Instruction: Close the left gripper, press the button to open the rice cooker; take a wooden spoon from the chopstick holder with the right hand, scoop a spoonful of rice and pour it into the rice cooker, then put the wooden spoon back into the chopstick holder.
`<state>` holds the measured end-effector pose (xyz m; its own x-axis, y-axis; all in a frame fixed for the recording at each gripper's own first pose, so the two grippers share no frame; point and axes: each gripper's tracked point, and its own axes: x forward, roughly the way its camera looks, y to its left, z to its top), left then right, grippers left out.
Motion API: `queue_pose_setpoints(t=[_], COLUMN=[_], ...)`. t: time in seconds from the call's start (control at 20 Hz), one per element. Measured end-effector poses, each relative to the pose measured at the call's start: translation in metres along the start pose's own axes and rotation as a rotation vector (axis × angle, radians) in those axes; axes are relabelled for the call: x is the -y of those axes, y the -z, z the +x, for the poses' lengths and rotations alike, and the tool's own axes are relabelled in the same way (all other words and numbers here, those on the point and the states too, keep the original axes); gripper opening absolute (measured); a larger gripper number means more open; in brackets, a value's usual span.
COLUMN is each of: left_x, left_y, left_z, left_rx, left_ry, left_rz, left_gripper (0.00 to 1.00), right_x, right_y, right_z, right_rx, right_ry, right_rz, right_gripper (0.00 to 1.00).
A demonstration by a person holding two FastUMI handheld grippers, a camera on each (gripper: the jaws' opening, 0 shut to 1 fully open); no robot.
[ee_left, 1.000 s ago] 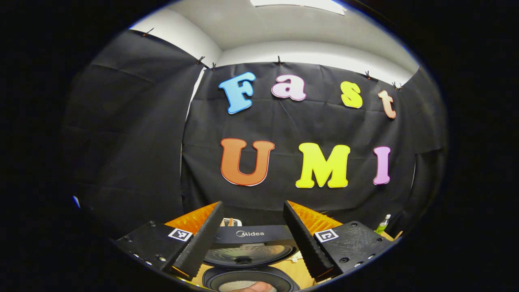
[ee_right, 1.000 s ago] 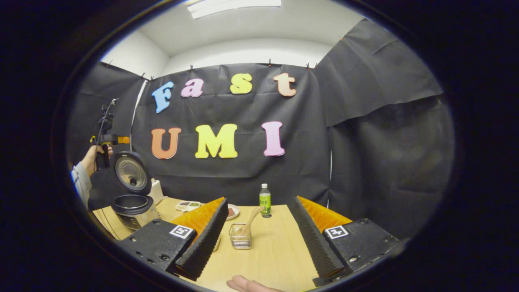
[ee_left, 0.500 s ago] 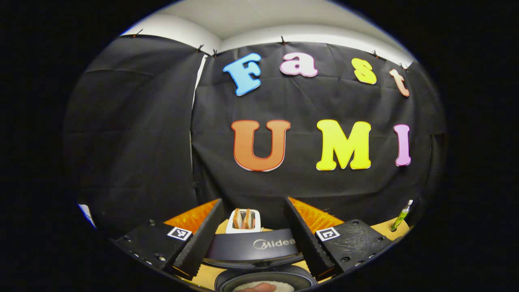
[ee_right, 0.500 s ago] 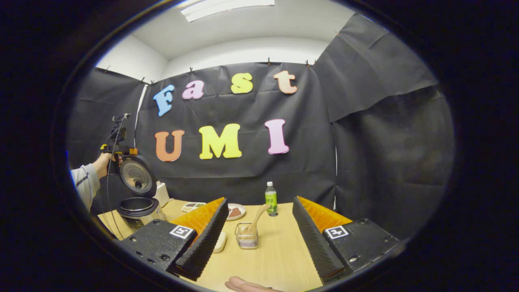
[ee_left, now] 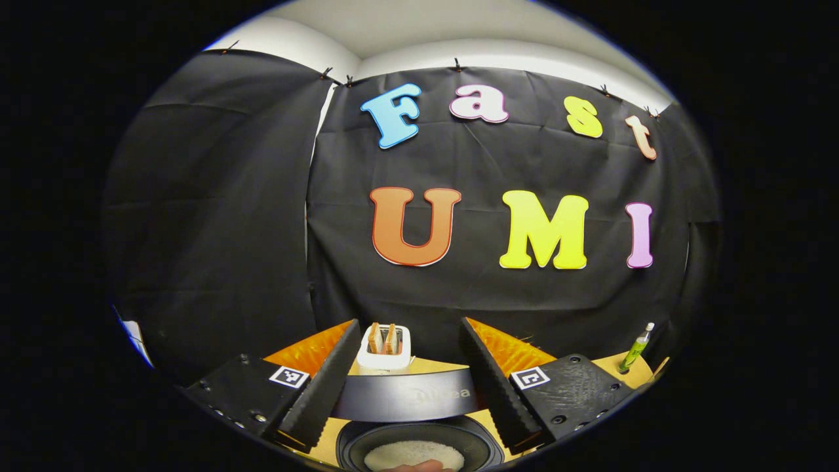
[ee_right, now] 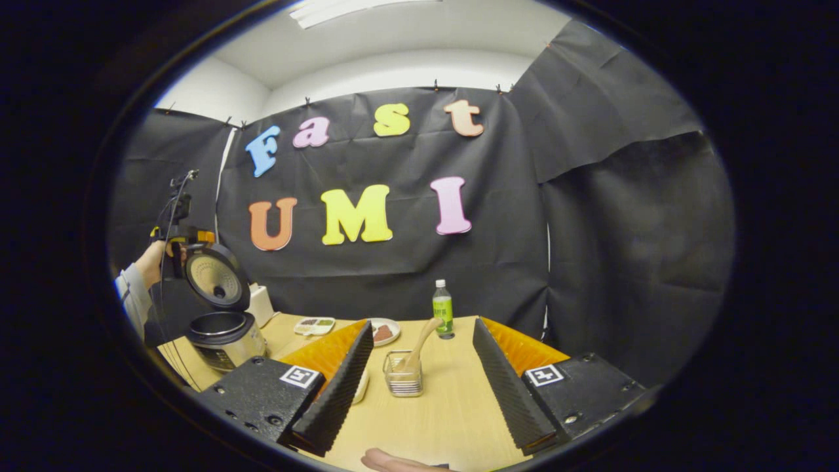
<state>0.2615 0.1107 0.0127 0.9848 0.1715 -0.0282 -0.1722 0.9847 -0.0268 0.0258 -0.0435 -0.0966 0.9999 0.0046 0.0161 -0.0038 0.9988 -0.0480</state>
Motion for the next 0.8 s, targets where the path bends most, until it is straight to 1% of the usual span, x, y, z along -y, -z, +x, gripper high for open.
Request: queue_pose_setpoints(t=[0.05,0.3,0.35,0.5,0.6,0.8], left_x=[0.001,0.005,0.006,0.006,0.006,0.014], left_y=[0.002,0.019,0.023,0.036,0.048,0.081], left_z=[-0.005,-0.031,-0.036,-0.046,-0.054,-0.067], left_rx=[0.003,-0.004,-0.003,-0.015,-0.034,-0.092], left_ry=[-0.006,-0.023,-0.017,-0.008,-0.005,0.031], left_rz=[0.0,0.004,0.009,0.0,-0.001,0.008], left_gripper=[0.97,0.96,0.97,0.97,1.0,0.99], right_x=[0.0,-0.006,-0.006,-0.007,-0.007,-0.016], right_y=[0.002,0.008,0.01,0.014,0.017,0.021], right_z=[0.001,-0.001,-0.001,-0.003,-0.004,-0.005], right_rx=[-0.005,-0.015,-0.017,-0.018,-0.008,-0.002], right_ry=[-0.002,-0.016,-0.017,-0.018,-0.02,-0.054], right_rz=[-0.004,-0.012,-0.015,-0.025,-0.039,-0.048], right_gripper=[0.99,0.99,0.96,0.99,0.99,0.99])
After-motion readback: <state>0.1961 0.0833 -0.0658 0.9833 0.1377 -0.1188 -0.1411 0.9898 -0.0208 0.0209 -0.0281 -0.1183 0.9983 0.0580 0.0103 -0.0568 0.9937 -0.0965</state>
